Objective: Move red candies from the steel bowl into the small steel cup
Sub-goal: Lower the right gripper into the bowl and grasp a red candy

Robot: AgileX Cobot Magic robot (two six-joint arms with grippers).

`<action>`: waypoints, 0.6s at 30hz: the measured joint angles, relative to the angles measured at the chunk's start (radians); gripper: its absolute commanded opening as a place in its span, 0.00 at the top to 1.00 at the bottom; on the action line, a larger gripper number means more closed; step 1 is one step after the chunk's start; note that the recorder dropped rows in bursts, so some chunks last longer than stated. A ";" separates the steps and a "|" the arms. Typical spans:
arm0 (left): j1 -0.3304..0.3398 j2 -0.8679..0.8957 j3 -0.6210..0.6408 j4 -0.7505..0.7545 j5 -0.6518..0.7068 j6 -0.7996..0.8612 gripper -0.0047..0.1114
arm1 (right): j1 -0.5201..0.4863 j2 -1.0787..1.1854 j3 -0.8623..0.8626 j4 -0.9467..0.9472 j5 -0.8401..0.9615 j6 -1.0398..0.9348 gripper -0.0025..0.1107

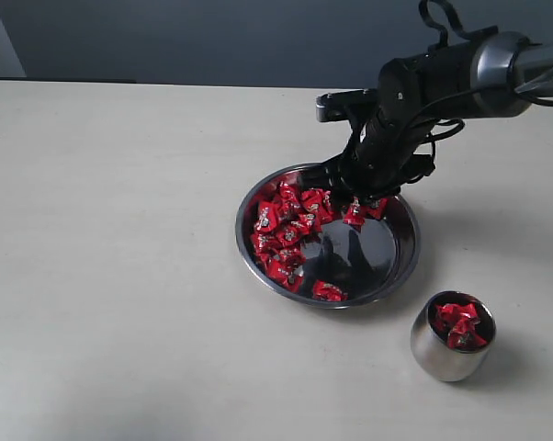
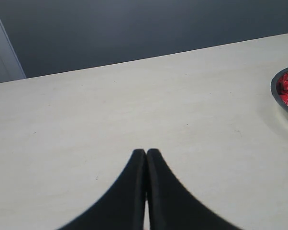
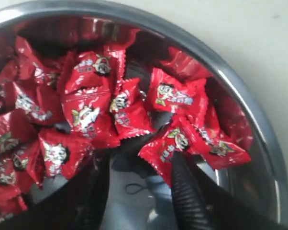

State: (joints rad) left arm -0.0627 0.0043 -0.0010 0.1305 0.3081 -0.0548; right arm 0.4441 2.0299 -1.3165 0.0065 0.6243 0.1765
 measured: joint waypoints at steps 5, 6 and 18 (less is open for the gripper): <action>0.000 0.000 0.000 0.000 0.000 0.000 0.96 | -0.001 0.001 0.000 -0.084 0.042 0.058 0.62; 0.000 0.000 0.000 0.000 0.000 0.000 0.96 | -0.002 0.001 0.000 -0.089 0.042 0.061 0.62; 0.000 0.000 0.000 0.000 0.000 0.000 0.96 | -0.009 0.036 -0.002 -0.098 0.028 0.067 0.62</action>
State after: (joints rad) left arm -0.0627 0.0043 -0.0010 0.1305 0.3081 -0.0548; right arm 0.4353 2.0663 -1.3185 -0.0911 0.6519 0.2439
